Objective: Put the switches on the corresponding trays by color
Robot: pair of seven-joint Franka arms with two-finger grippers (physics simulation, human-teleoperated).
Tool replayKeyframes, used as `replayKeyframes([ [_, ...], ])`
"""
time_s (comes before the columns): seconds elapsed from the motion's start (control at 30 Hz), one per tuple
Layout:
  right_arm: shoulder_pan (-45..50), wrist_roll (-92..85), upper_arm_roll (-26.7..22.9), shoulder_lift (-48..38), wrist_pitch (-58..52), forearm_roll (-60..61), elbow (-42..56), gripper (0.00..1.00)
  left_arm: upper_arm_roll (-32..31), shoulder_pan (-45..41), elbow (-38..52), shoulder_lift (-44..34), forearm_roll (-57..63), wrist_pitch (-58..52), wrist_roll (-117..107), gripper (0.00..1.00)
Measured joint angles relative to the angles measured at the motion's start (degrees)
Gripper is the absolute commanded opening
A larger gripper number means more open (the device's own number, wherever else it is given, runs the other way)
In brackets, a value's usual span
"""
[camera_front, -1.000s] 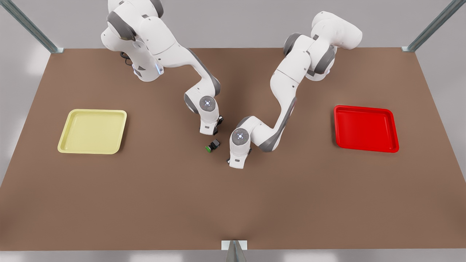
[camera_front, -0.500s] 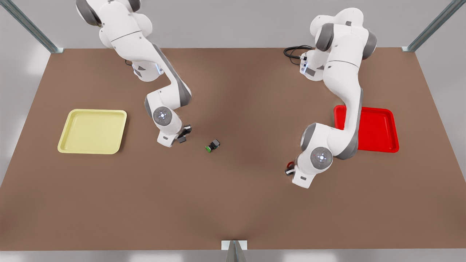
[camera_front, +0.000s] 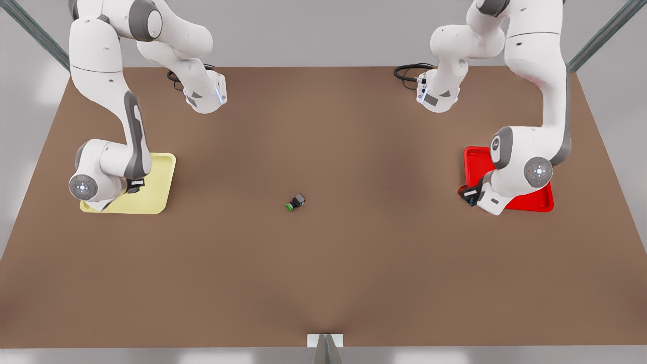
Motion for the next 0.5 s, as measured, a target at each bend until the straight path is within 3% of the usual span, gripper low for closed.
replayKeyframes([
  [0.33, -0.11, 0.61, 0.03, 0.77, 0.08, -0.73, 0.16, 1.0, 0.0, 11.72, -11.97, -8.66, 0.55, -0.92, 8.61, 0.55],
  [0.37, 0.01, 0.53, 0.09, -0.54, -0.98, -0.83, 0.44, 1.0, 0.0, 12.5, -12.02, -8.68, 0.69, -1.01, 8.61, 0.64],
  [0.4, -0.04, 0.52, 0.87, -4.19, -4.5, -1.66, 2.44, 1.0, 0.01, 13.22, -12.04, -8.68, 0.8, -1.06, 7.26, 1.0],
  [0.47, 0.07, -1.61, 8.84, -6.61, -25.36, -1.17, 23.85, 1.0, 0.01, 14.5, -12.02, -8.63, 0.96, -1.06, 6.36, 1.0],
  [0.5, 0.53, -3.84, 10.95, -6.67, -27.22, -0.81, 31.48, 1.0, -0.06, 15.09, -12.02, -8.6, 1.01, -1.06, 6.21, 1.0],
])
